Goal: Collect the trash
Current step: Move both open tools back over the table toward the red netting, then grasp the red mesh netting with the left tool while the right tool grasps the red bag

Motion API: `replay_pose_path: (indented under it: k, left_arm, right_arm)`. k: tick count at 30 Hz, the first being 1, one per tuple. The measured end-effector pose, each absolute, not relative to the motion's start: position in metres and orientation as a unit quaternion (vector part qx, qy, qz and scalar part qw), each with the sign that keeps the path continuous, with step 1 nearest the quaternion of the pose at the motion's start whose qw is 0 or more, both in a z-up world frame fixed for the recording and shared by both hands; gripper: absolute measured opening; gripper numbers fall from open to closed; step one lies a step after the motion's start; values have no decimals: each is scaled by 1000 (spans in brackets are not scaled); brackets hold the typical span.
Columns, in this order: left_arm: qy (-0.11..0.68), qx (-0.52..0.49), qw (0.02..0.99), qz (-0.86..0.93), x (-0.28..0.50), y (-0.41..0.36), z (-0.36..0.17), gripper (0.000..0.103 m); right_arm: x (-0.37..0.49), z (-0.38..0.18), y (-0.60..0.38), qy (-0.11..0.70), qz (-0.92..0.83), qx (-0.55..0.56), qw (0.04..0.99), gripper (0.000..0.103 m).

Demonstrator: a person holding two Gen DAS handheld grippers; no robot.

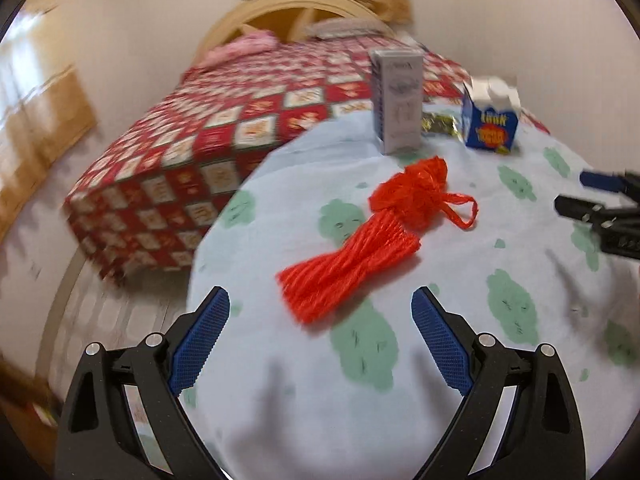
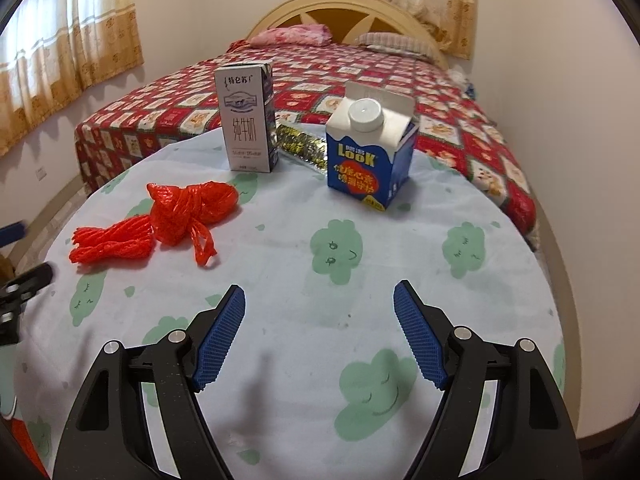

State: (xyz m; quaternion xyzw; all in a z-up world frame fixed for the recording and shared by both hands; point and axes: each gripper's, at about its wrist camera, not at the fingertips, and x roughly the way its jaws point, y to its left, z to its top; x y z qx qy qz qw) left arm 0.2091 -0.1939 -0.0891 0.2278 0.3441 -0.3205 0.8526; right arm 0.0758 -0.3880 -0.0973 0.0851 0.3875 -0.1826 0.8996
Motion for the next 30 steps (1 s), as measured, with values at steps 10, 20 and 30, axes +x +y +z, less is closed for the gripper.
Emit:
replay_pose_path:
  k: [10,20,30]
  left_arm:
    - [372,258,804,-386,239,-237,-132,56]
    - [374,199,828,-367,219,-208,-109,22]
    - [404,102,878,-235,180,-144,-82,23]
  right_arm:
    - [105,-100,-407,401,-154,104,897,76]
    - [157,-93,-389,375,-111,147,909,75]
    - [227,-123,-353,434,-94,200,873,33]
